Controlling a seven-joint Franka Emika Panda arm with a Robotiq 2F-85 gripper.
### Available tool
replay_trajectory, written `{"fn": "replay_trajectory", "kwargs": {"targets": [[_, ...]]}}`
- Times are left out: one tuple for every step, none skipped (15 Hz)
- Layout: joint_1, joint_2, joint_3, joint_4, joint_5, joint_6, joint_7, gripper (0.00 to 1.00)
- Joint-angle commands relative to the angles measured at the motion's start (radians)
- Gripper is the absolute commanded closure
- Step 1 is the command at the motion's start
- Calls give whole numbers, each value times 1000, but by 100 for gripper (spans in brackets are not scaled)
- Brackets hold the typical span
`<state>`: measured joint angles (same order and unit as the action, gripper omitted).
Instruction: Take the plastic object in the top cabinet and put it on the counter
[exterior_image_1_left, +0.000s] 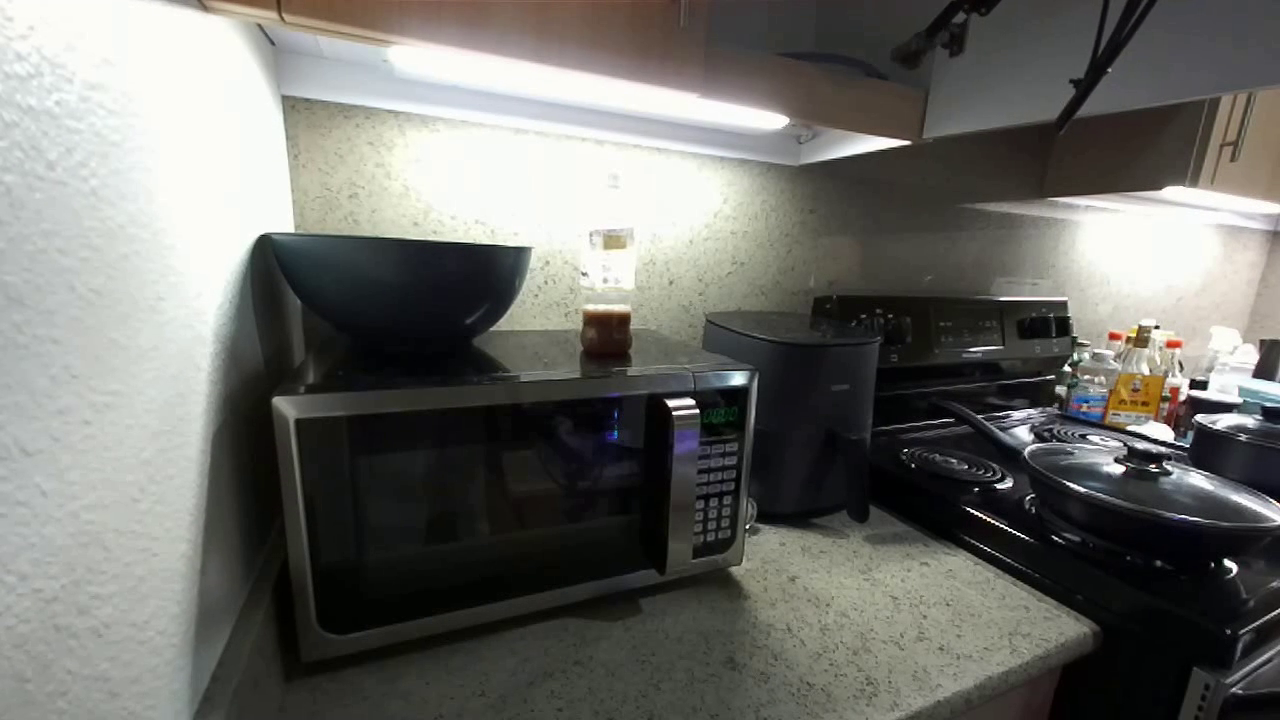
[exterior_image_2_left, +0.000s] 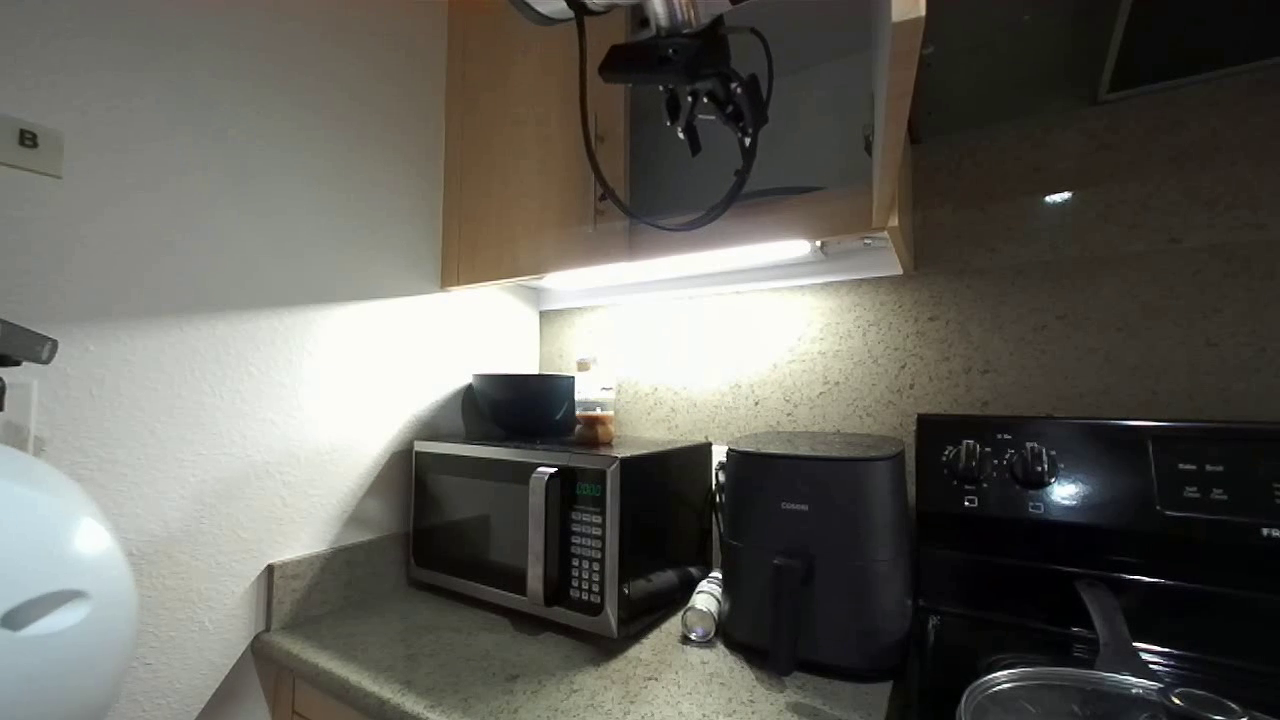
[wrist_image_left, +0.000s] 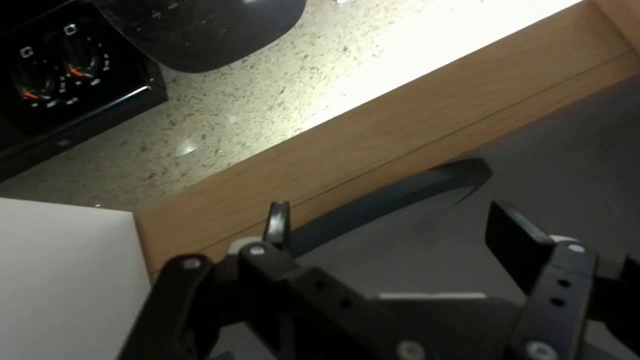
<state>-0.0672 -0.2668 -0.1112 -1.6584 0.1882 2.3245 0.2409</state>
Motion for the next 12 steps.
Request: {"fn": "replay_trajectory", "kwargs": {"targets": [[-24, 8, 13, 12, -29, -3, 40, 0], [-33, 12, 18, 14, -44, -2, 61, 0], [-37, 14, 21, 15, -48, -2, 67, 0], [-9, 15, -2, 20, 39, -30, 17, 0], [2, 20, -10, 24, 87, -39, 10, 0], [27, 27, -27, 28, 182, -53, -22, 0], [38, 32, -35, 30, 242, -62, -34, 0], [49, 42, -42, 33, 307, -65, -35, 0], [58, 51, -50, 37, 369, -77, -35, 0], [60, 60, -51, 38, 417, -81, -6, 0], [57, 69, -50, 39, 446, -89, 20, 0], [36, 72, -33, 34, 405, -79, 52, 0]]}}
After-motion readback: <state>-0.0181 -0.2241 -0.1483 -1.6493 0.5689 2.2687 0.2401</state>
